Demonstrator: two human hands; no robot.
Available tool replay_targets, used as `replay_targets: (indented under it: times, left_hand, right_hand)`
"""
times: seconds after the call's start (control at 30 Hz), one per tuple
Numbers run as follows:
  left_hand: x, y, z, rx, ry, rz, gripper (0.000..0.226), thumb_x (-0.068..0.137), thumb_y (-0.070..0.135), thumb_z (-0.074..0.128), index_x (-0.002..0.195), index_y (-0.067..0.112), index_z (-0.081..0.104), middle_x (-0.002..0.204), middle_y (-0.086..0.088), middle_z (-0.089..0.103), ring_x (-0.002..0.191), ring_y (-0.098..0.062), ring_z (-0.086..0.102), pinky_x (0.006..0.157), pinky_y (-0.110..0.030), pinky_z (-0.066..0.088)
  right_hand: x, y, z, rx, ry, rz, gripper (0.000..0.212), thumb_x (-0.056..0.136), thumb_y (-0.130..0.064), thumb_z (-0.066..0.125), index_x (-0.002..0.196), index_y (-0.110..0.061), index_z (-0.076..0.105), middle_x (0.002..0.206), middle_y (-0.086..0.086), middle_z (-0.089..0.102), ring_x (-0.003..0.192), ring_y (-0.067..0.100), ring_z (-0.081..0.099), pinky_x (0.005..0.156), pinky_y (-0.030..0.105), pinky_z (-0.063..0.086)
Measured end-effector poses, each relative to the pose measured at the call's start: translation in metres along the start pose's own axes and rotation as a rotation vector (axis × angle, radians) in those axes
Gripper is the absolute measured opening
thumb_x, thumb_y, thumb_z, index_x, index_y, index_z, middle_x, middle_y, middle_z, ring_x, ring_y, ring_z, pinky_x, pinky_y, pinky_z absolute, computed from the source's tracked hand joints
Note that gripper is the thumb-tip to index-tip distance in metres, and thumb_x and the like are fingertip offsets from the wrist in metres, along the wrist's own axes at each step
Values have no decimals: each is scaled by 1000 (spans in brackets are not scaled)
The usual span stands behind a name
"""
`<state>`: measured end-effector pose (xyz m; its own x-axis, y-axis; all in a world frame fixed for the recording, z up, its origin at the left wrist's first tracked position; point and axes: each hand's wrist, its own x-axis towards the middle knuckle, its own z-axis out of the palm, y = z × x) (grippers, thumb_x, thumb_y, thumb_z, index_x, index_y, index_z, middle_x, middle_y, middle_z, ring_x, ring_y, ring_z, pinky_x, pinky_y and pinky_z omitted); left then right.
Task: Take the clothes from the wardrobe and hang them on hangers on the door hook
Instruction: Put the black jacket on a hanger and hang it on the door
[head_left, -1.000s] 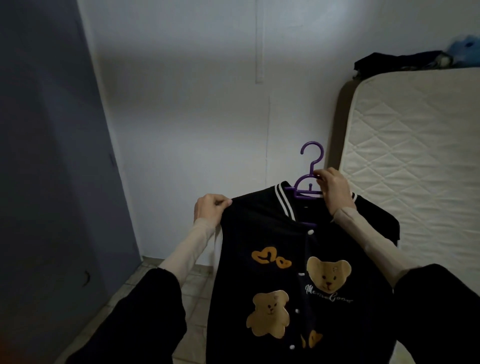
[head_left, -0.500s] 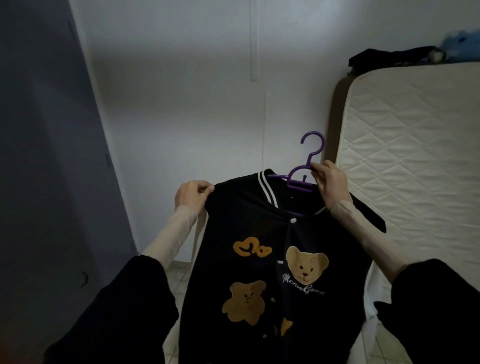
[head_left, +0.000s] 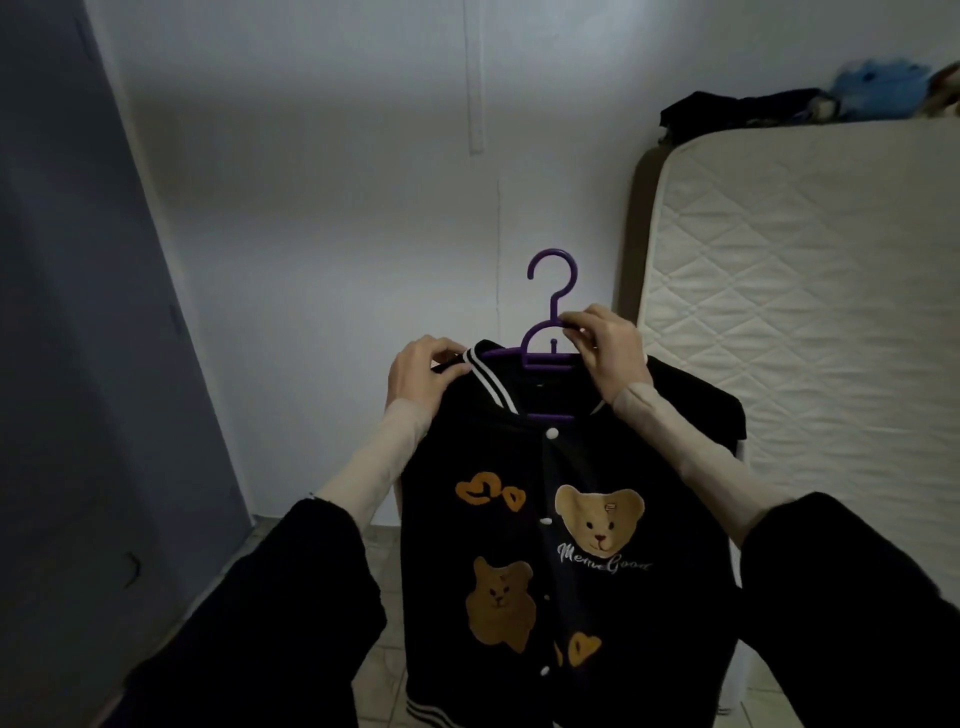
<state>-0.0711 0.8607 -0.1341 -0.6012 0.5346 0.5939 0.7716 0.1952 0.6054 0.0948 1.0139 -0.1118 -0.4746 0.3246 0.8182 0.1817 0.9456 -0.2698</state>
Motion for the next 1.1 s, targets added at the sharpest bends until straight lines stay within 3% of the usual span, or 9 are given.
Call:
replay_targets:
  times: [0.1,0.2,0.33,0.43,0.57,0.67,0.83,0.97,1.1]
  left_hand:
    - [2,14,2,-52,43,5,13,77,19,72,84,9,73,88,-6,69,83,-16,59,64,-12,30]
    - [10,30,6,-94,91,8,13,76,21,72,82,9,73,85,-5,70,81,-16,61,63,-9,32]
    - [21,46,9,1,124,5,15,82,30,66,87,17,72,93,1,70,87,-18,63,84,-29,45]
    - [20,53,16,38,57,91,19,87,31,60,100,19,68,103,0,68,96,-18,60,94,-40,44]
    - [15,65,33,-23,-52,192,31,82,26,67,112,17,65,104,-2,67,98,-17,58,89,-27,45]
    - [12,71,41,-109,-36,194,25,80,19,69,105,13,68,96,-4,67,88,-16,60,82,-25,49]
    - [10,77,50,-182,42,115,13,79,10,70,91,6,71,85,-8,68,75,-11,56,67,-12,40]
    - [12,77,49,-187,70,76,13,79,10,70,90,4,72,79,-1,63,73,-11,55,60,-2,37]
    - [20,72,41,-191,103,27,12,78,13,72,88,7,73,72,0,62,69,-12,55,57,-1,36]
  right_hand:
    - [-3,7,-5,1,3,4,20,88,-6,57,105,-2,67,91,14,64,81,26,60,74,28,42]
    - [-2,9,-9,-7,18,-14,20,87,-6,58,104,-1,67,89,14,64,79,26,60,73,33,46]
    - [9,11,-18,0,54,-16,19,88,-7,58,103,-2,68,87,14,63,75,25,59,70,28,42]
    - [10,12,-22,-10,69,-21,19,88,-10,58,104,-4,68,89,11,64,76,24,60,71,32,47]
    - [5,5,-18,-17,41,-37,21,88,-16,58,105,-8,68,94,8,67,81,20,63,75,32,49]
    - [4,6,-15,0,32,-19,20,88,-18,60,104,-10,69,93,6,69,81,17,64,74,24,45]
    - [2,9,-16,106,-21,2,20,86,-16,62,103,-9,69,93,7,70,80,14,63,78,21,45]
    - [2,21,-27,239,-108,97,22,85,-22,63,106,-14,66,93,2,69,83,7,63,81,14,45]
    - [-5,51,-43,187,-177,296,25,89,-30,59,104,-12,67,99,6,69,86,8,58,77,19,40]
